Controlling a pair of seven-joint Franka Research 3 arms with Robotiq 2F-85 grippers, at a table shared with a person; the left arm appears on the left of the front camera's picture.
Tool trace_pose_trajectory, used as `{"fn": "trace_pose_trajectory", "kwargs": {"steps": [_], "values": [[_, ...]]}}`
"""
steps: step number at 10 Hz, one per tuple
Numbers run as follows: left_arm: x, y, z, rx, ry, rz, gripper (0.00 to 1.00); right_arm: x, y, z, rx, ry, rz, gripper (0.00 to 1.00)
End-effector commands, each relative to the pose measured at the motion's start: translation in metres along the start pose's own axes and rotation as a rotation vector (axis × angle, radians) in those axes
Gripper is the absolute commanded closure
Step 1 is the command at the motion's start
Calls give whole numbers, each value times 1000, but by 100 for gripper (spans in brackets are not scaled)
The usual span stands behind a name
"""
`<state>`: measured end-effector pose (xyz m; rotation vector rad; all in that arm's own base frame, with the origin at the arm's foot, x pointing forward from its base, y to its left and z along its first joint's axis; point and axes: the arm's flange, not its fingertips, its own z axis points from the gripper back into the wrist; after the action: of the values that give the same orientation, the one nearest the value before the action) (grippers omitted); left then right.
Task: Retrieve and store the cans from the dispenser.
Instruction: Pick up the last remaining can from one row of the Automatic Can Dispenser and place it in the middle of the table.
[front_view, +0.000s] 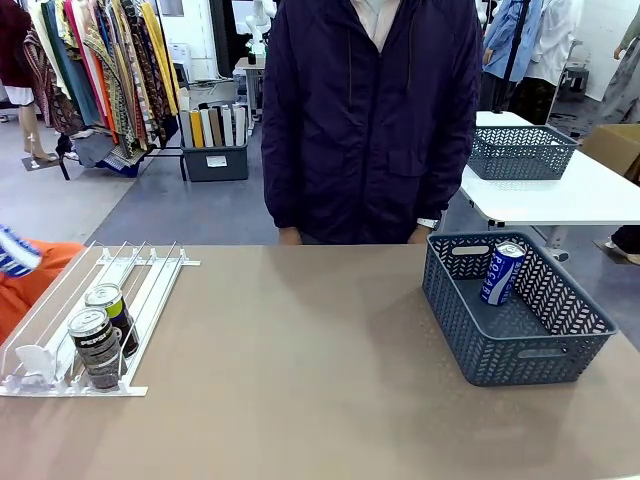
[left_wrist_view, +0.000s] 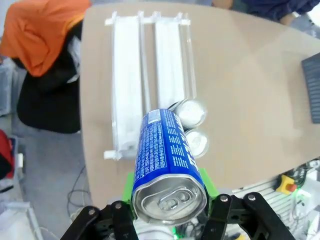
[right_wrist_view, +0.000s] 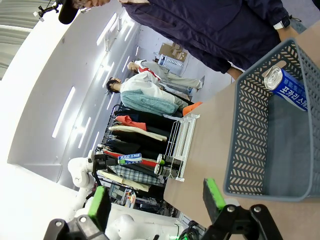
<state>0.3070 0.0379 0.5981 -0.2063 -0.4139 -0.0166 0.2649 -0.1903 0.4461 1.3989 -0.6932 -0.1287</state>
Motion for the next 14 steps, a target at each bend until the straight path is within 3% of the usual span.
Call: {"fn": "trace_pose_trajectory", "kwargs": {"steps": [1,4,6,7,10,14], "values": [[42,-70,-14,-23,-32,-77,100,4,4,-2,23,-20,3,0],[74,-253,-95,-77,153,-438,100,4,4,-2,23,-20,3,0],[57,-358,-164,-57,228,-568,100,4,4,-2,23,-20,3,0],[50,-386,-191,-34,206,-583,100,4,4,-2,23,-20,3,0],[14,-405,-262,4,370,-671,100,4,4,-2,23,-20,3,0],[10,-401,-279,-7,378,-674,100,4,4,-2,23,-20,3,0]]}}
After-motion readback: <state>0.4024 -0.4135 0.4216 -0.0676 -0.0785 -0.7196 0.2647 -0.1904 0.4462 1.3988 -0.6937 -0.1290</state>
